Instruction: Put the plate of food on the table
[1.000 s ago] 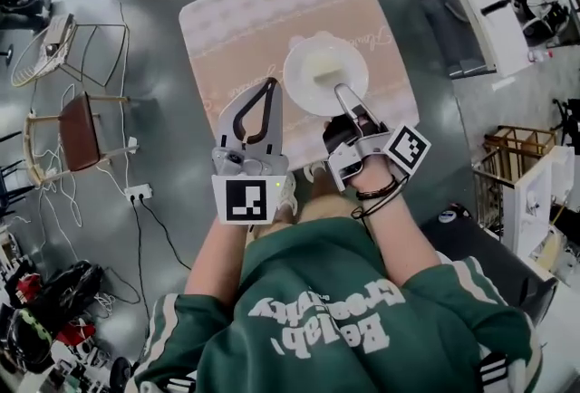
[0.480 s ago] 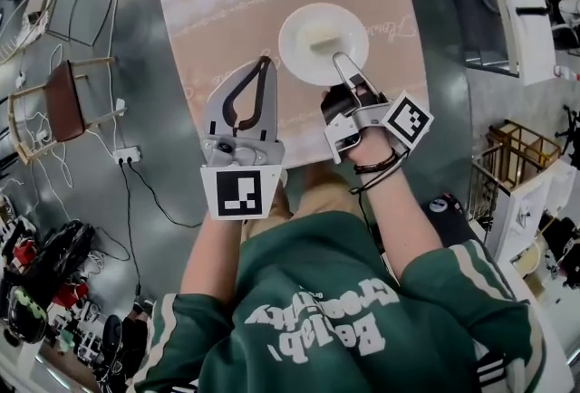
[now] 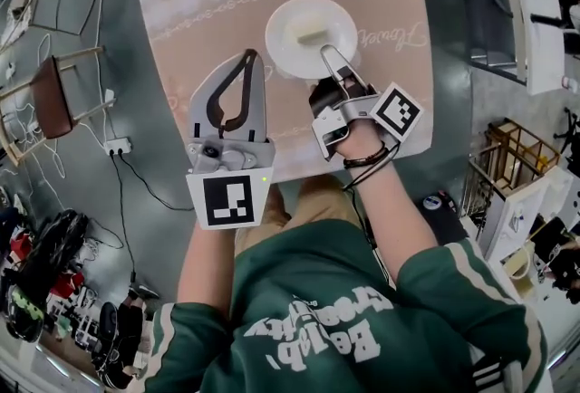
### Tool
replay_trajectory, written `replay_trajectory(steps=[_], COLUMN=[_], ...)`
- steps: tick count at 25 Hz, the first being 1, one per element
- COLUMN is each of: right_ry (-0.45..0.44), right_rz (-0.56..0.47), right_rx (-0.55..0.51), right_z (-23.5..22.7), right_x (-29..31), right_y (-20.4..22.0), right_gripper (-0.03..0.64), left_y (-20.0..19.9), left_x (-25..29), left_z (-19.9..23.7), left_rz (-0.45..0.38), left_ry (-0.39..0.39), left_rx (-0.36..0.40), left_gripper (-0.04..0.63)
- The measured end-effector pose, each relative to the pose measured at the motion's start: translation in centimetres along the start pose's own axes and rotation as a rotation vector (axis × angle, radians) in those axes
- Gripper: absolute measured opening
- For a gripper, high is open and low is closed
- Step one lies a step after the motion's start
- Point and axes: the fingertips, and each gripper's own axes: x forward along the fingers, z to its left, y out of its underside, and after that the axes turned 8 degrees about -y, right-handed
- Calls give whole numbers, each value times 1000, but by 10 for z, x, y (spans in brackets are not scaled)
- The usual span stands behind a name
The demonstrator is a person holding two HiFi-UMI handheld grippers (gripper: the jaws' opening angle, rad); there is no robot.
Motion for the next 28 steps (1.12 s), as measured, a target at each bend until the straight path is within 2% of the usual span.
replay_trajectory(steps=[4, 10, 21, 24, 28], right_ry=[38, 44, 159, 179, 224], right_rz=[-7, -8, -18, -25, 5], right_rx=[14, 24, 33, 31, -38], right_z=[-18, -28, -42, -41, -42], right_x=[16, 31, 29, 26, 30], right_y=[-16, -30, -30, -30, -30], right_gripper=[34, 34, 34, 34, 35], left_y=[15, 31, 24, 20, 24], left_x=[13, 21, 20, 17, 19], left_z=[-1, -6, -1, -3, 5], left_rz=[28, 63, 60, 55, 66], left_ry=[-14, -16, -41, -42, -54], left_rx=[-22, -32, -34, -13, -13], left_gripper=[9, 9, 9, 9, 9])
